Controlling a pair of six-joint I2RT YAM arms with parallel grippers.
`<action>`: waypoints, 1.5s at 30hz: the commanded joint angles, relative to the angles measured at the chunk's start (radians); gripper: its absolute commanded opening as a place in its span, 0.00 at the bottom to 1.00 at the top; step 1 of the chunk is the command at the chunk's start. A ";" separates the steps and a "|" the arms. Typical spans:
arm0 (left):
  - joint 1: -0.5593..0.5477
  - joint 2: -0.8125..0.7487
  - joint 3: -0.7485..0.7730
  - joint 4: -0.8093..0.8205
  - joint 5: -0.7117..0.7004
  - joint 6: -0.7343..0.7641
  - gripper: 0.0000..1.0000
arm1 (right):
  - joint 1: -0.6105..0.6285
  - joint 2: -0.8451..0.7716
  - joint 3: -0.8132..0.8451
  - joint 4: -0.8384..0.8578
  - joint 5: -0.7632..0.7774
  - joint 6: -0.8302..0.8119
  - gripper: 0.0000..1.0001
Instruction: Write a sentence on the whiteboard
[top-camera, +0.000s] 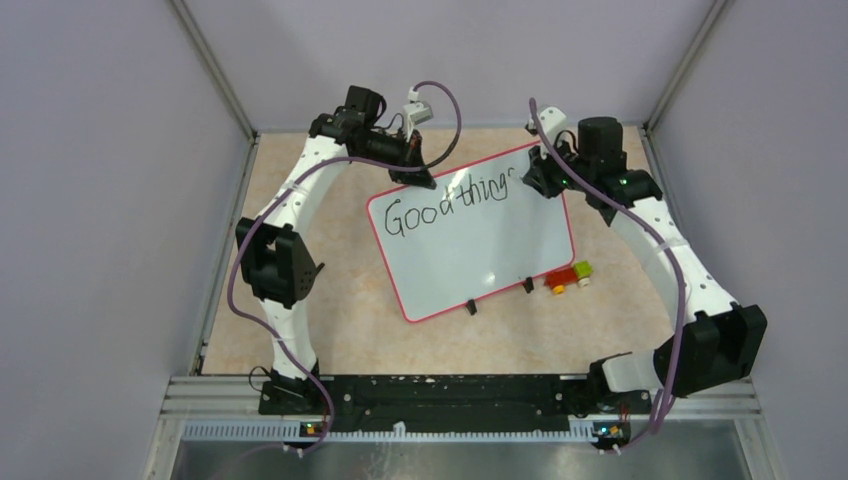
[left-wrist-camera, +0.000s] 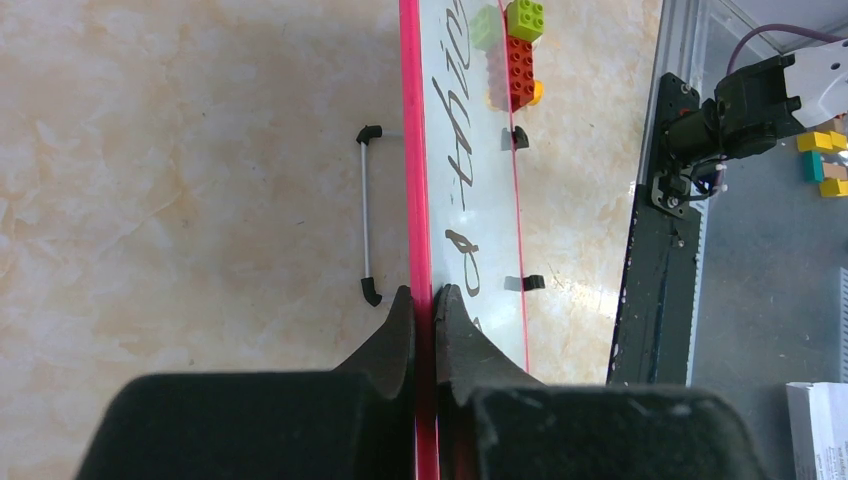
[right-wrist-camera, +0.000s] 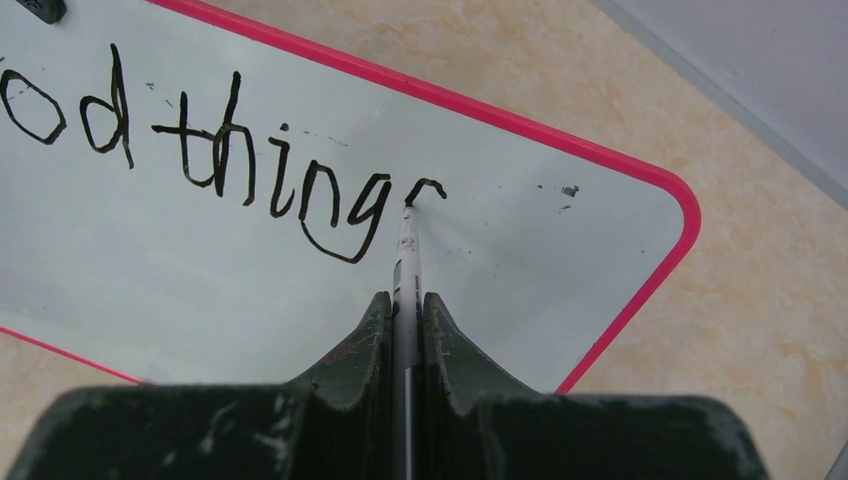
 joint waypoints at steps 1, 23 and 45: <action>-0.027 0.014 -0.009 -0.015 -0.049 0.085 0.00 | 0.004 -0.025 -0.024 -0.007 0.003 -0.021 0.00; -0.027 0.018 -0.007 -0.013 -0.057 0.076 0.00 | -0.012 -0.061 -0.079 -0.001 0.101 -0.071 0.00; -0.027 0.022 -0.006 -0.011 -0.054 0.072 0.00 | -0.002 -0.052 -0.056 -0.040 -0.058 -0.030 0.00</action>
